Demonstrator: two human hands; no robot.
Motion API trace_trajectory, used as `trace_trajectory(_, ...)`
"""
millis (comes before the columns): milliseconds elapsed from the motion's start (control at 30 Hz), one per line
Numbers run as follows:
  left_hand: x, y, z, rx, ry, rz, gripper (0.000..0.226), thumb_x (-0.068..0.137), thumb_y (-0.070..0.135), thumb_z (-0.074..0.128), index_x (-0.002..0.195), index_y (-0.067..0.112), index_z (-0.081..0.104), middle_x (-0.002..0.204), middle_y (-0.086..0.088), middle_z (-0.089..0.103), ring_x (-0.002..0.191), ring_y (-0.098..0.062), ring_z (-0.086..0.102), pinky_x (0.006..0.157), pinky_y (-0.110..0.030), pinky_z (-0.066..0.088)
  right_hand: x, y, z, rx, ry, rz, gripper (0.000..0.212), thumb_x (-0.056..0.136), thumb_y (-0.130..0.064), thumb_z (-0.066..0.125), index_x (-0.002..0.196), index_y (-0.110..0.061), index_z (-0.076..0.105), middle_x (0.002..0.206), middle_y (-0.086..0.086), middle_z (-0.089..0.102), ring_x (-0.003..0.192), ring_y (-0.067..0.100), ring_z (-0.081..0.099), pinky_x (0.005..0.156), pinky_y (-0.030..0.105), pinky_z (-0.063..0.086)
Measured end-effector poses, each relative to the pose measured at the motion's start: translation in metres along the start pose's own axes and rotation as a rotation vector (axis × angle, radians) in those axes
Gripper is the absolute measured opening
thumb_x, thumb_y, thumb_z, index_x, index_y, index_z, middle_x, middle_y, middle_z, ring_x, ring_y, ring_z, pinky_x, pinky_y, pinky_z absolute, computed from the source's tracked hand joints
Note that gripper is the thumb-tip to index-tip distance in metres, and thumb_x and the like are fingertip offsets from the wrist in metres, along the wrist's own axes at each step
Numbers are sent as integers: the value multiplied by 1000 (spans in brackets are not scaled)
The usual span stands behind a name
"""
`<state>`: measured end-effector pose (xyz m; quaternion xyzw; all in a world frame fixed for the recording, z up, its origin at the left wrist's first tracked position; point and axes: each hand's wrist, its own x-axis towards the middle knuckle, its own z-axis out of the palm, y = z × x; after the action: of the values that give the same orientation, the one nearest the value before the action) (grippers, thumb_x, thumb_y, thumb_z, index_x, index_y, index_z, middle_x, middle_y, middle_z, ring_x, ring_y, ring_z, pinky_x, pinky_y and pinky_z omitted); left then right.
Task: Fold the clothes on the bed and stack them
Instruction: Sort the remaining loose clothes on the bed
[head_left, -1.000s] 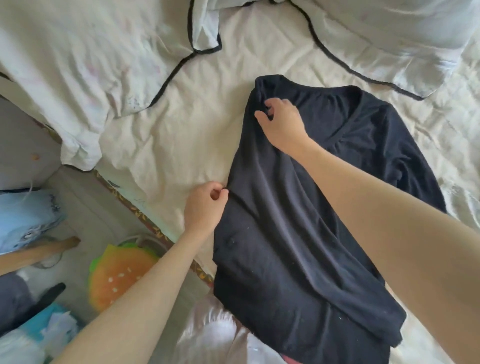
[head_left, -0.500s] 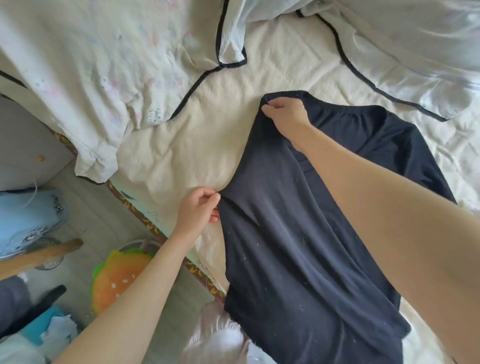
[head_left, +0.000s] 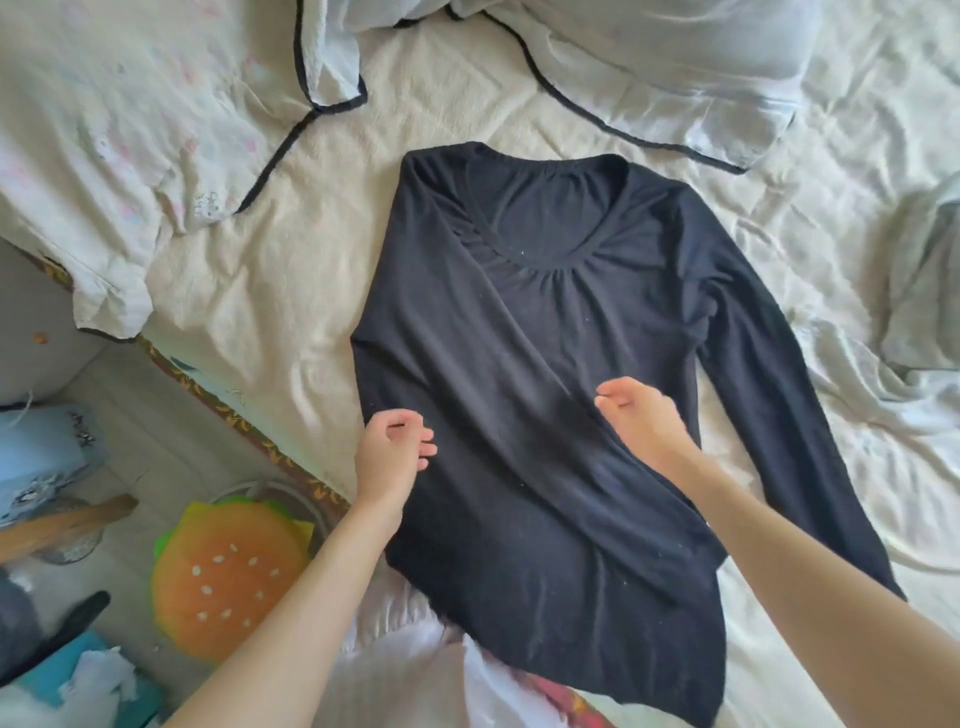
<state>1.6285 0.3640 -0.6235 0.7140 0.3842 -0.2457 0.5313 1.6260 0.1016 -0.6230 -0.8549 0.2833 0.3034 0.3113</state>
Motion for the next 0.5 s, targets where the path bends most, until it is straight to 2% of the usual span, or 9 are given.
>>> trace_trajectory(67,-29,-20,26,-46,-100,-131,8,95,13,51,95,12,59,88,-8,66,74,-18,66,64,-26,55,-19,48,-3,-146,-29,22,21,95,-27,51,109,-17,62,90,-2,66,91,20,59,78,26,41)
trace_trajectory(133,-56,-42,58,-88,-141,-190,7,94,13,52,93,13,59,92,-10,66,77,-20,66,66,-29,57,-37,95,-5,-332,-54,8,23,96,-31,49,107,-15,61,94,4,67,98,27,60,79,31,46)
trace_trajectory(267,-93,-68,122,-246,-139,-233,9,95,16,54,101,9,53,98,-8,60,88,-18,62,75,-31,53,-55,160,-8,-301,-72,-4,34,94,-36,53,118,-14,56,111,4,61,105,25,57,81,29,44)
trace_trajectory(333,-103,-76,142,-317,-122,-232,16,94,21,56,106,10,55,107,-8,59,97,-20,61,84,-33,52,-55,171,-11,-191,-96,40,29,92,-38,56,110,-15,58,103,3,61,95,24,58,75,29,44)
trace_trajectory(400,-109,-80,150,-427,-139,-254,18,94,24,57,109,14,56,112,-5,61,101,-20,61,92,-36,50,-55,174,-12,-73,-169,81,23,91,-39,57,88,-16,59,82,2,59,75,20,56,67,31,45)
trace_trajectory(467,-111,-82,152,-480,-181,-250,15,95,25,57,109,19,56,113,-1,63,101,-18,62,90,-37,51,-58,174,-13,-22,-216,52,33,91,-38,56,70,-15,47,66,0,47,59,16,45,55,29,35)
trace_trajectory(500,-113,-84,152,-468,-206,-240,19,95,25,57,113,19,55,115,-1,63,102,-19,63,88,-36,51,-61,175,-13,-9,-217,28,33,92,-38,54,71,-14,46,66,-1,47,58,14,43,53,26,31)
